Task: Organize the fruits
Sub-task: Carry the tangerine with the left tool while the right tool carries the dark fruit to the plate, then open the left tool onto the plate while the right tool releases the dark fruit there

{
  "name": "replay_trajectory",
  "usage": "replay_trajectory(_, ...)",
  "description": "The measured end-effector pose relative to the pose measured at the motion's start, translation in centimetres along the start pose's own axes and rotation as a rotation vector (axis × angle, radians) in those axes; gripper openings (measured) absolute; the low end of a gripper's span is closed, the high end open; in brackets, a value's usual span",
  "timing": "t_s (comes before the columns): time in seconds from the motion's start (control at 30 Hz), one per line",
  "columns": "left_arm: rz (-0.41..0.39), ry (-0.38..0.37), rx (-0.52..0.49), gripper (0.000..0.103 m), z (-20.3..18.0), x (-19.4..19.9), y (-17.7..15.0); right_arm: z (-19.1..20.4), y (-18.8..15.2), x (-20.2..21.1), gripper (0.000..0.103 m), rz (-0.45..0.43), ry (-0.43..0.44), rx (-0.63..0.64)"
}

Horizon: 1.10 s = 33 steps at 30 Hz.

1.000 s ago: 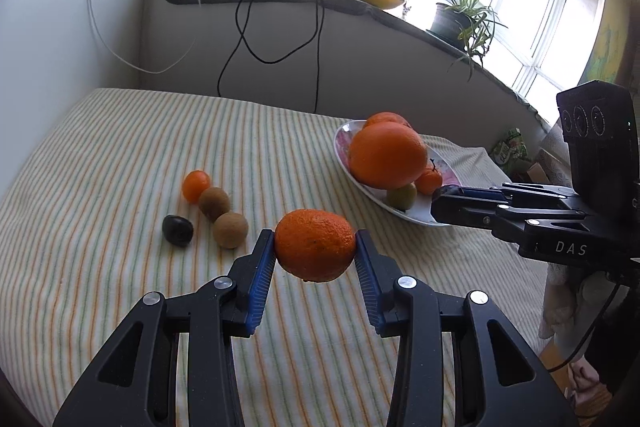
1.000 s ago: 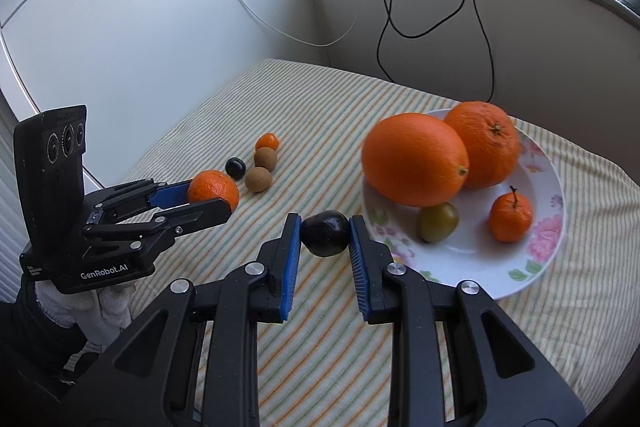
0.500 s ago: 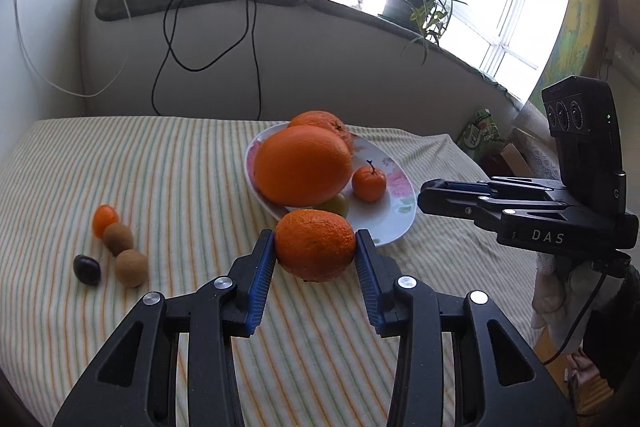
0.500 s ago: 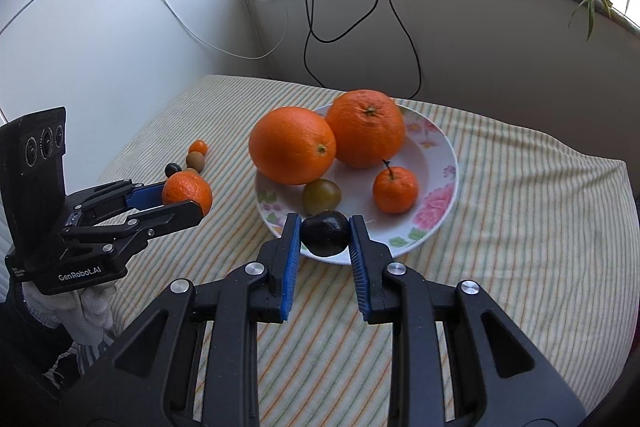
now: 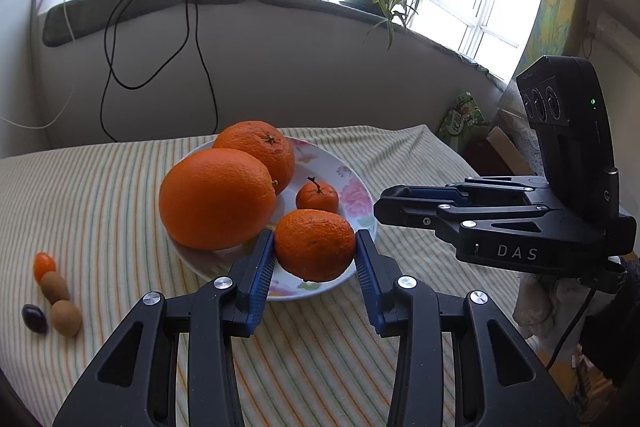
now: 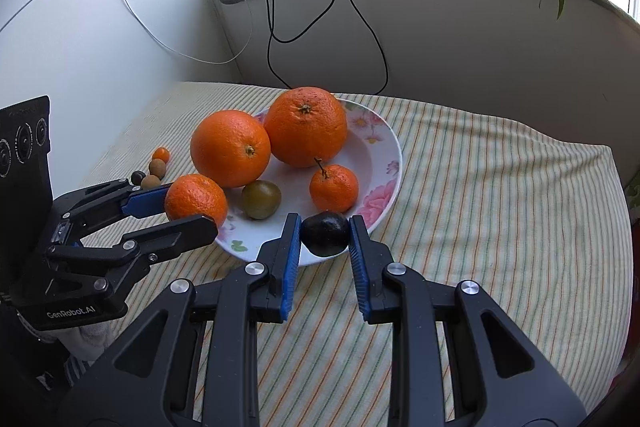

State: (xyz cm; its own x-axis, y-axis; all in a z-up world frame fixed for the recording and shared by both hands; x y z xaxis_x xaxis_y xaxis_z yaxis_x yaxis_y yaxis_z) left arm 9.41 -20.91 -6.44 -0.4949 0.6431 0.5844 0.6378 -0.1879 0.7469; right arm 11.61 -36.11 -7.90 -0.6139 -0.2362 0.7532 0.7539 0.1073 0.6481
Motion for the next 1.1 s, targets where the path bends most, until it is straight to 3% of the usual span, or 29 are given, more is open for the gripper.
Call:
replay_trajectory(0.93,0.030,0.037,-0.043,0.039,-0.8,-3.2,0.7,-1.8,1.7,-3.3,0.025,0.008,0.009,-0.012)
replay_trajectory(0.97,0.030,0.041,-0.043,0.040,-0.7,-3.2,0.7,-1.8,1.8,-3.3,0.025,0.009,0.011,-0.013)
replay_trajectory(1.03,0.021,0.038,-0.043,0.052,-0.7,-3.0,0.8,-1.9,1.9,-3.3,0.026,0.006,0.013,-0.017)
replay_trajectory(1.1,0.016,0.036,-0.046,0.052,-0.8,-2.8,0.9,-1.9,2.0,-3.2,0.035,0.004,0.013,-0.019)
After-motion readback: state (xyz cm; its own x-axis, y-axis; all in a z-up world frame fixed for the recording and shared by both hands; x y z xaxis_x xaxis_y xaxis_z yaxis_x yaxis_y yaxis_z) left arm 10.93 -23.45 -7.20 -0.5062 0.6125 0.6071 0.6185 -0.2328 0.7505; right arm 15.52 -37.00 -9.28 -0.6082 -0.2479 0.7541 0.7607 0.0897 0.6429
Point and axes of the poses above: each gripper's, at about its wrist camera, not at the fingertips, and x roughly against the way its jaws point, z to its left, y to its top, the point moved 4 cm from there along -x, roughly the way its jaws point, and after that the axes turned 6 degrees about -y, right-handed, at the moved point
